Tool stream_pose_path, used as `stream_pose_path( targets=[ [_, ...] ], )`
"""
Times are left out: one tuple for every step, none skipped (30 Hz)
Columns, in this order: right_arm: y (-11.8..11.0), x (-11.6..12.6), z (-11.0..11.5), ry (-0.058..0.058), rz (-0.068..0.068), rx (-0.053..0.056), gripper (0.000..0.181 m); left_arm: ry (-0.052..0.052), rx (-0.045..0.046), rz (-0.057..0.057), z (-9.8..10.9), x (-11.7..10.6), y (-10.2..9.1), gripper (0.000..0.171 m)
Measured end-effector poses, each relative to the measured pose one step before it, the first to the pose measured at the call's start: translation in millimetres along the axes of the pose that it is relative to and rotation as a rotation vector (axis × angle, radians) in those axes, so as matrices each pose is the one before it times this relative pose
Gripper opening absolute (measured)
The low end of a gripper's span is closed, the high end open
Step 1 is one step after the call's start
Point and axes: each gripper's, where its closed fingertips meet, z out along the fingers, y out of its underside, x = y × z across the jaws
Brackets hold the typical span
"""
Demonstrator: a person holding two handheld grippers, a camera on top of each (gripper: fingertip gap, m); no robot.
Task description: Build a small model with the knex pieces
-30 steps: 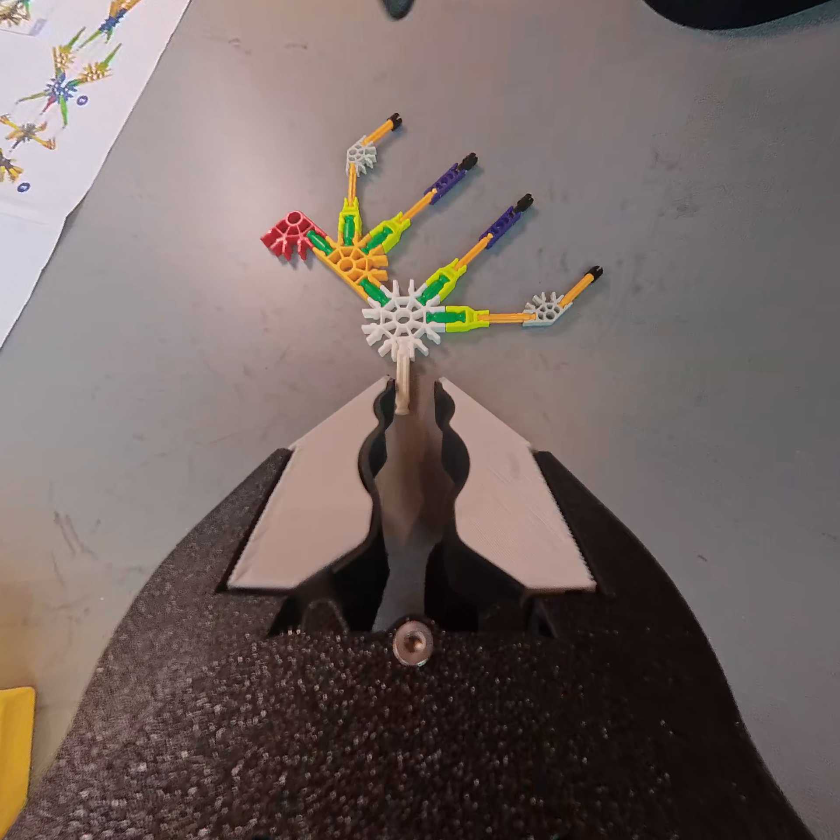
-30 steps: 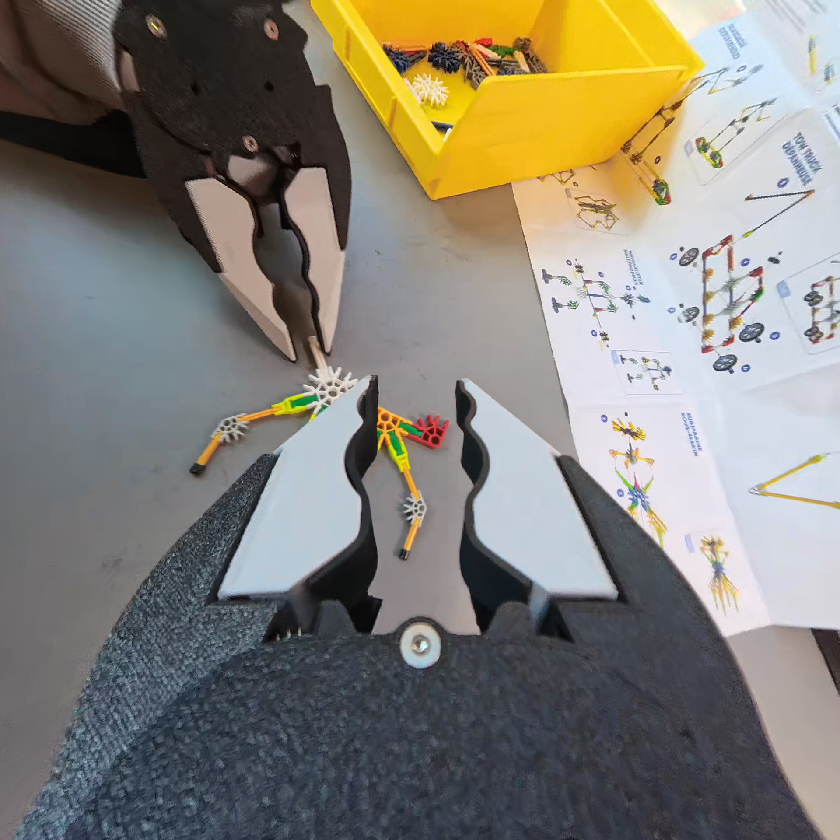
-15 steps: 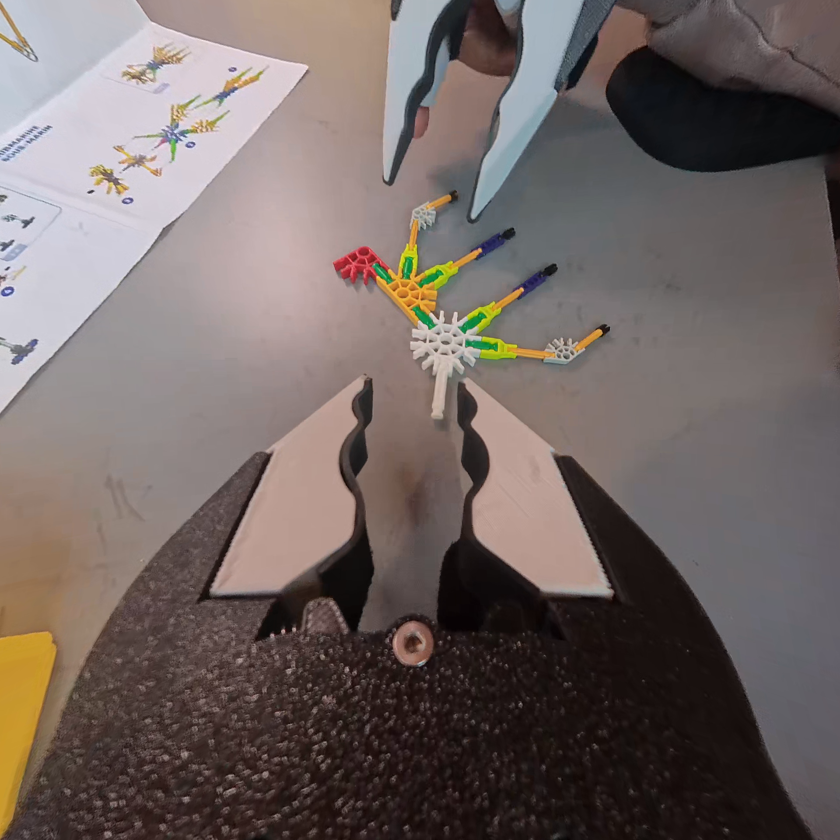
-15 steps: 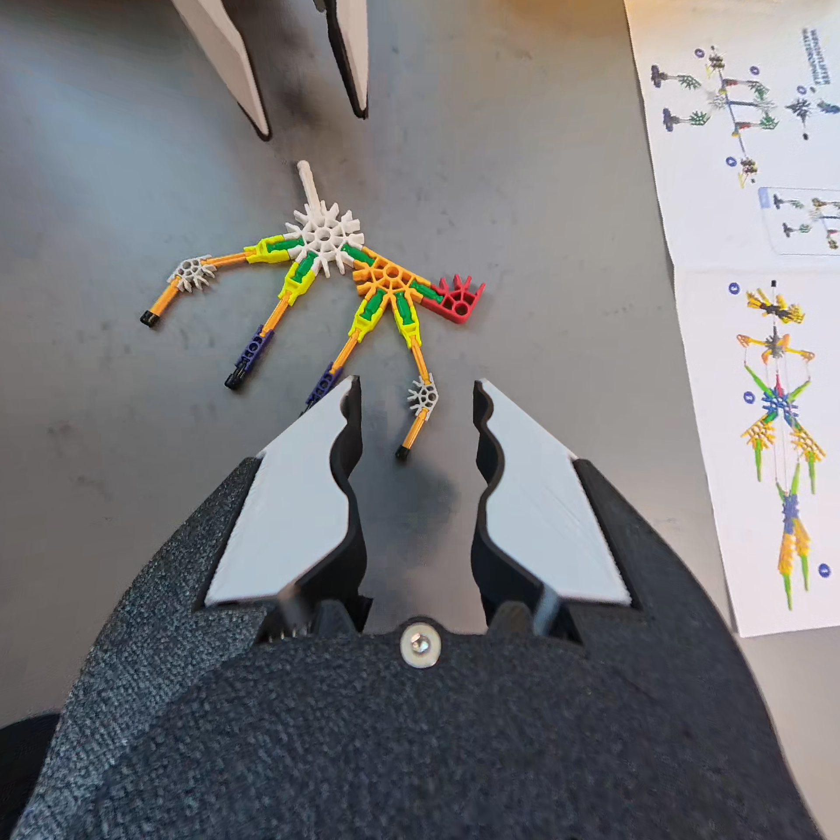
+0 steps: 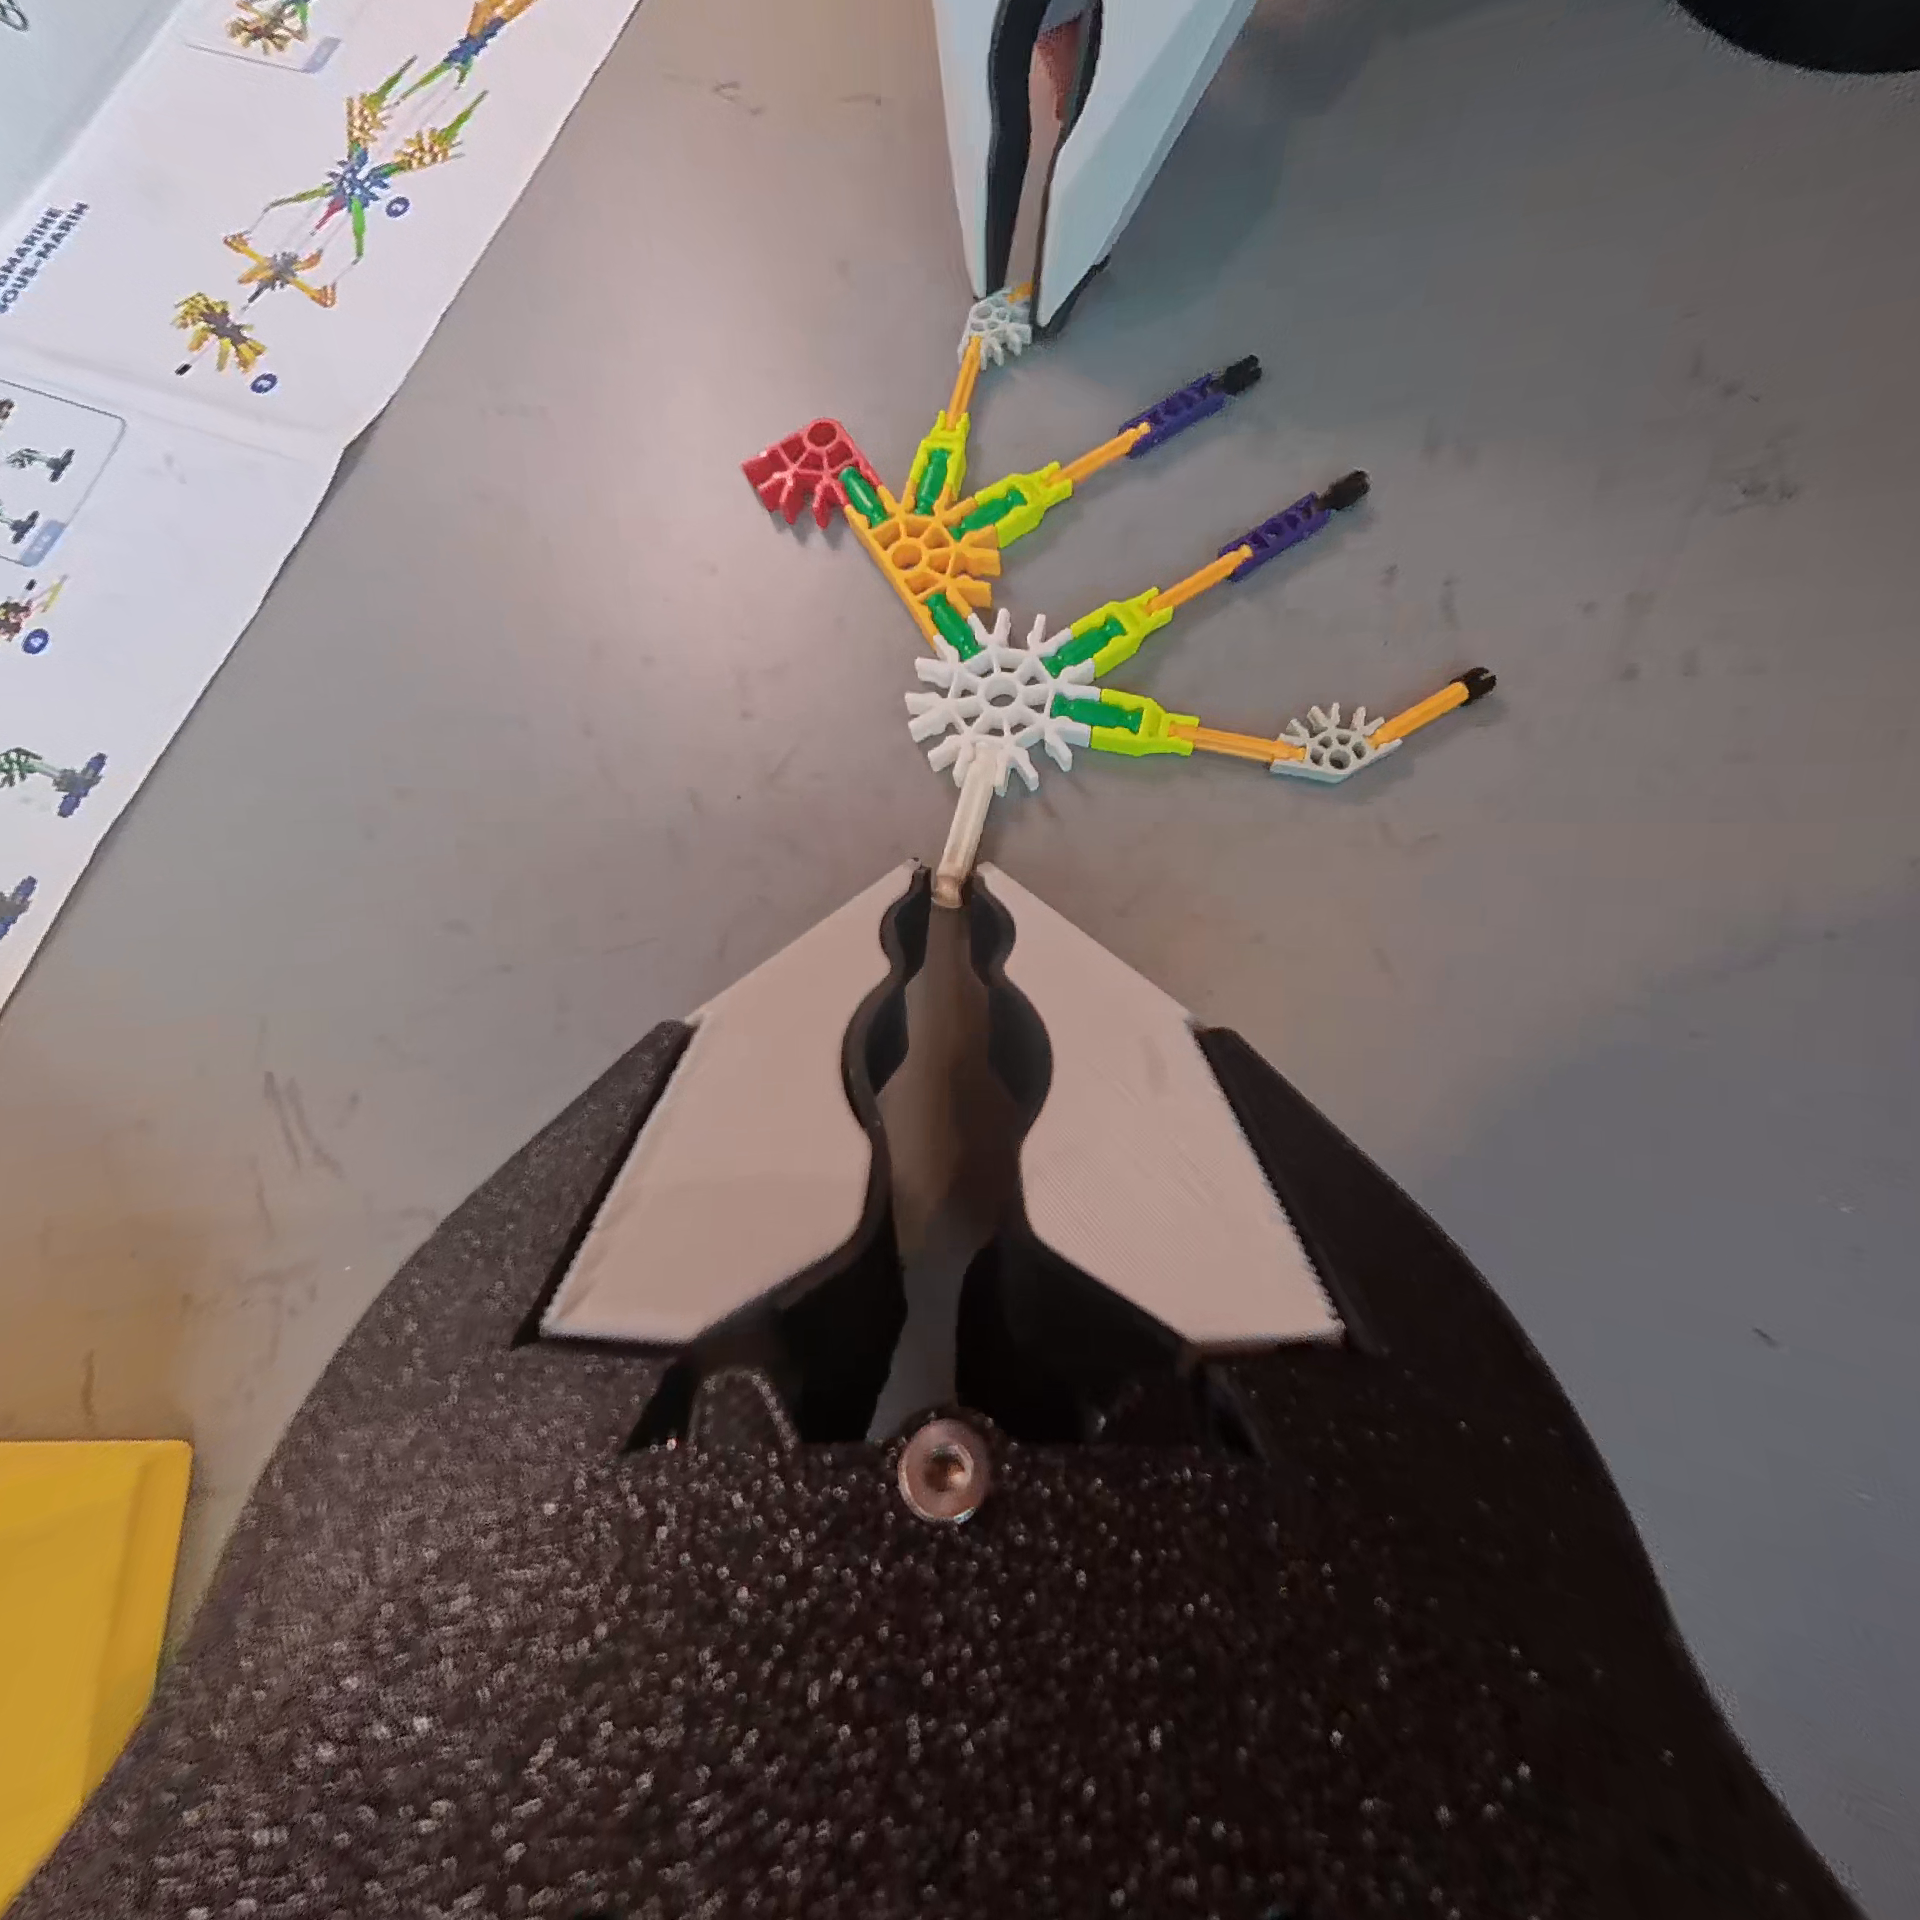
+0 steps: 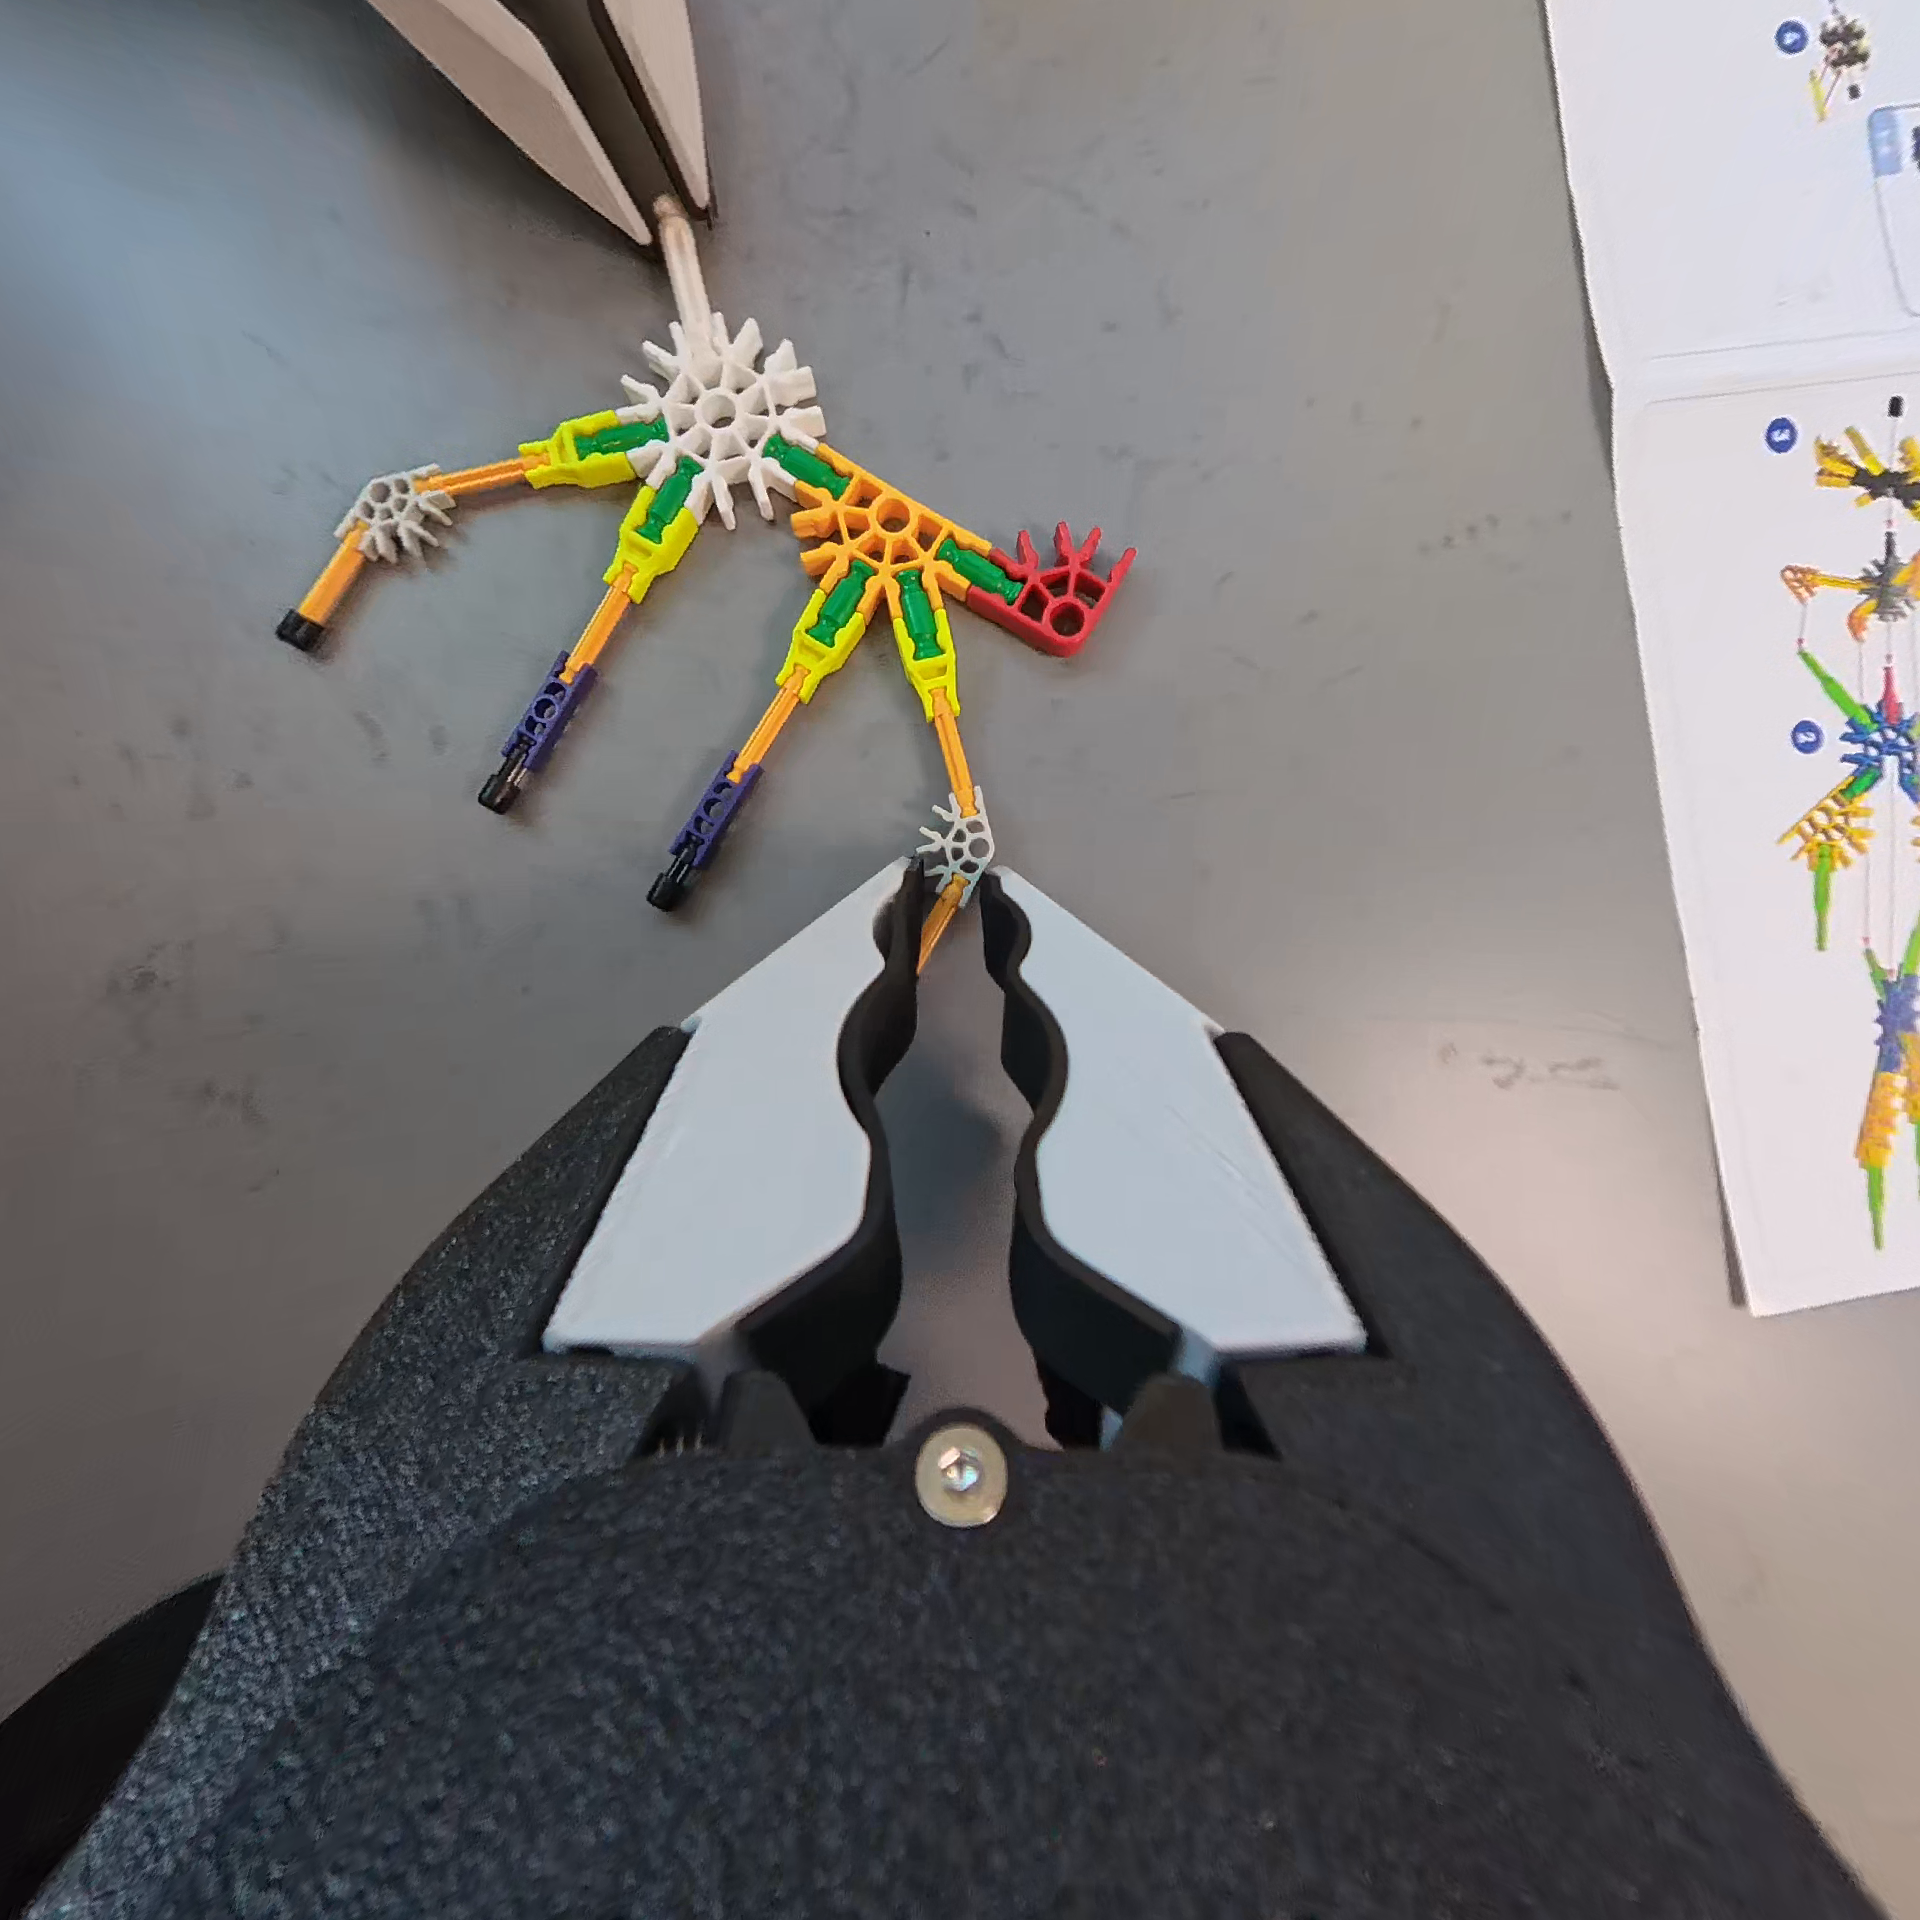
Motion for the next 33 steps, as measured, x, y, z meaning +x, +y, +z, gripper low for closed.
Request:
stream_pose_path(
  targets=[
    [-1.72, -1.80, -3.46, -0.0008, -0.0072, 0.0056, 0.010, -0.0022, 0.00014, 0.0010, 0.04, -0.39, -0.19, 0.006],
    [-2.42, -2.03, -4.07, -0.0076, -0.0035, 0.0114, 0.009, -0.0030, 0.00117, 0.0015, -0.13, -0.61, -0.09, 0.006],
    [-2.45, -3.45, -4.33, -0.0186, -0.0031, 0.0154, 0.009, -0.0056, 0.00196, 0.0030, -0.16, -1.14, 0.02, 0.006],
    [-2.01, -5.13, -3.98, -0.0260, -0.0055, 0.0153, 0.009, -0.0053, 0.00357, 0.0022, -0.56, -1.31, -0.24, 0.006],
    [-1.41, -6.19, -3.59, -0.0281, -0.0125, 0.0120, 0.008, -0.0022, 0.00790, -0.0022, -1.09, -1.10, -0.94, 0.006],
    [-0.94, -6.84, -3.02, -0.0259, -0.0180, 0.0081, 0.009, 0.0007, 0.01386, -0.0071, -1.62, -1.11, -1.91, 0.007],
    [-0.25, -7.63, -2.11, -0.0281, -0.0177, 0.0012, 0.009, -0.0008, 0.01851, -0.0090, -1.87, -1.47, -2.74, 0.007],
    [0.18, -9.36, -0.71, -0.0380, -0.0137, -0.0034, 0.010, -0.0070, 0.01847, -0.0095, -1.79, -2.52, -2.84, 0.007],
    [1.08, -10.50, 0.64, -0.0464, -0.0111, -0.0088, 0.011, -0.0154, 0.01346, -0.0099, -1.06, -3.69, -2.03, 0.007],
    [3.07, -9.57, 1.73, -0.0442, -0.0110, -0.0183, 0.012, -0.0250, 0.00532, -0.0076, -0.34, -4.97, -0.56, 0.005],
    [4.05, -5.65, 1.91, -0.0248, -0.0132, -0.0211, 0.012, -0.0303, -0.00001, -0.0037, 0.15, -5.57, 0.60, 0.005],
    [1.62, -1.93, 0.72, -0.0086, -0.0104, -0.0023, 0.015, -0.0240, 0.00256, -0.0029, 0.15, -4.64, 0.40, 0.006],
    [-1.88, 1.99, -1.15, 0.0051, 0.0033, 0.0215, 0.018, -0.0114, 0.00735, -0.0058, -0.50, -2.76, -0.47, 0.009],
    [-3.40, 3.54, -2.92, 0.0064, 0.0154, 0.0318, 0.020, -0.0012, 0.00840, -0.0100, -1.39, -1.79, -1.04, 0.010],
    [-3.94, 4.41, -3.71, 0.0104, 0.0143, 0.0366, 0.022, 0.0117, 0.00714, -0.0112, -2.19, -0.27, -1.33, 0.010],
    [-4.58, 5.36, -3.68, 0.0168, 0.0073, 0.0405, 0.023, 0.0301, 0.00961, -0.0101, -3.10, 2.49, -1.81, 0.010],
    [-5.22, 5.75, -2.56, 0.0216, 0.0022, 0.0405, 0.023, 0.0608, 0.01306, -0.0073, -3.83, 7.38, -2.32, 0.011],
    [-6.27, 5.19, -0.56, 0.0235, -0.0008, 0.0388, 0.023, 0.0867, 0.01495, -0.0055, -4.19, 12.28, -2.40, 0.013],
    [-6.38, 2.20, 2.40, 0.0114, -0.0054, 0.0300, 0.024, 0.0916, 0.01405, -0.0021, -3.07, 14.66, -2.33, 0.017],
    [-6.36, -2.87, 5.55, -0.0088, -0.0177, 0.0217, 0.024, 0.0901, 0.00587, 0.0059, -0.98, 16.15, -0.98, 0.021],
    [-5.39, -5.96, 8.62, -0.0178, -0.0311, 0.0115, 0.025, 0.0799, -0.00551, 0.0138, 1.74, 15.87, 0.41, 0.027],
    [-3.30, -5.47, 10.87, -0.0107, -0.0401, -0.0051, 0.026, 0.0628, -0.01744, 0.0190, 4.49, 13.88, 1.90, 0.031],
    [-0.89, -3.86, 11.32, -0.0024, -0.0421, -0.0210, 0.030, 0.0461, -0.02843, 0.0211, 6.44, 11.26, 3.33, 0.034],
    [0.27, -3.90, 10.43, -0.0085, -0.0310, -0.0248, 0.033, 0.0354, -0.03563, 0.0208, 7.51, 9.56, 3.94, 0.035],
    [0.25, -3.49, 8.99, -0.0153, -0.0124, -0.0211, 0.034, 0.0295, -0.03565, 0.0208, 7.64, 8.33, 3.73, 0.038],
    [0.40, -0.79, 7.26, -0.0061, -0.0007, -0.0147, 0.035, 0.0198, -0.03072, 0.0217, 7.07, 6.55, 2.86, 0.039],
    [1.61, 2.16, 5.57, 0.0078, 0.0042, -0.0159, 0.035, 0.0031, -0.03117, 0.0225, 6.01, 3.45, 3.03, 0.039],
    [4.59, 3.96, 3.40, 0.0168, 0.0084, -0.0298, 0.034, -0.0091, -0.02082, 0.0187, 3.73, 0.36, 1.80, 0.038],
    [2.36, 1.80, 0.68, 0.0021, 0.0129, -0.0123, 0.033, -0.0211, 0.00196, 0.0082, 0.45, -2.78, -1.44, 0.038],
    [0.00, 1.85, -2.56, 0.0018, 0.0181, 0.0035, 0.027, -0.0490, 0.00387, 0.0028, -2.03, -8.24, -0.95, 0.031],
    [3.83, 5.67, -3.49, 0.0283, 0.0066, -0.0175, 0.023, -0.0794, 0.00533, -0.0019, -3.44, -14.10, 0.17, 0.026],
    [6.21, 7.30, -4.26, 0.0378, 0.0054, -0.0272, 0.020, -0.0966, 0.00776, -0.0165, -3.99, -18.37, 0.61, 0.019],
    [6.94, 6.33, -4.67, 0.0274, 0.0176, -0.0239, 0.017, -0.0973, 0.00055, -0.0290, -3.89, -19.88, 2.09, 0.017]
  ],
)
